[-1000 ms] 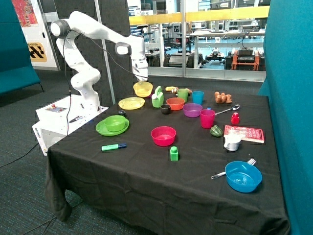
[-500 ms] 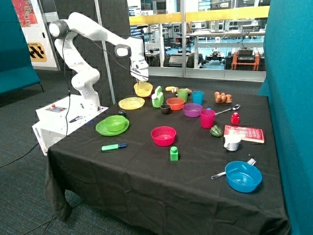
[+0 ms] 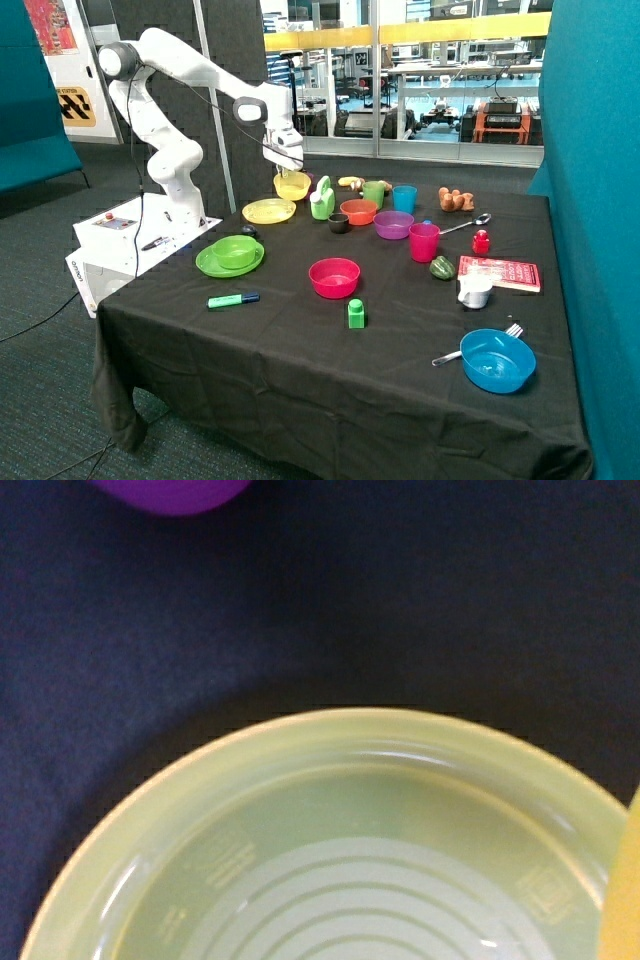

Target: Place the bowls on the appropriate plate

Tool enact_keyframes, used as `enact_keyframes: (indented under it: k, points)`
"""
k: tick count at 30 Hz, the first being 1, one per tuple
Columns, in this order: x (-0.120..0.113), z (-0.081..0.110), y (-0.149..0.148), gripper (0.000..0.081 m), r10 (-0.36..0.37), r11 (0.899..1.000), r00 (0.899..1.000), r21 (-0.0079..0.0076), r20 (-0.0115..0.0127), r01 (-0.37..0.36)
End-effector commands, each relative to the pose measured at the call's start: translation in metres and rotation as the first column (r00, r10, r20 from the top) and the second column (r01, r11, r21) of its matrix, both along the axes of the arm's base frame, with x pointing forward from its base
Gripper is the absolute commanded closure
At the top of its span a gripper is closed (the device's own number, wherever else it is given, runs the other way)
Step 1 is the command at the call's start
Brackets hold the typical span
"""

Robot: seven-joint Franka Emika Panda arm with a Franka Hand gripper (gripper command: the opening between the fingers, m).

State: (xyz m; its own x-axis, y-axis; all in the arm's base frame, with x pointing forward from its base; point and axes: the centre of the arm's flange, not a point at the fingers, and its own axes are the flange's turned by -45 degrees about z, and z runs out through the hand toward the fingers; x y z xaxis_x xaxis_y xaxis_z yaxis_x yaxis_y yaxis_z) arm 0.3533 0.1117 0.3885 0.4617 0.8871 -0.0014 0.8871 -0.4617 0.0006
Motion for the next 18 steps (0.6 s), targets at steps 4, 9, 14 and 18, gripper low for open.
enact_keyframes:
  k: [4, 9, 14, 18]
  points:
    - [-0.019, -0.015, -0.002, 0.0808, 0.005, 1.0, 1.0, 0.0015, 0.0001, -0.005]
    - [-0.025, -0.019, -0.009, 0.0808, -0.011, 1.0, 1.0, 0.0015, 0.0001, 0.011]
    - [-0.031, -0.026, -0.015, 0.0808, -0.024, 1.0, 1.0, 0.0015, 0.0001, 0.024]
    - [-0.036, -0.03, -0.018, 0.0808, -0.03, 1.0, 1.0, 0.0015, 0.0001, 0.03]
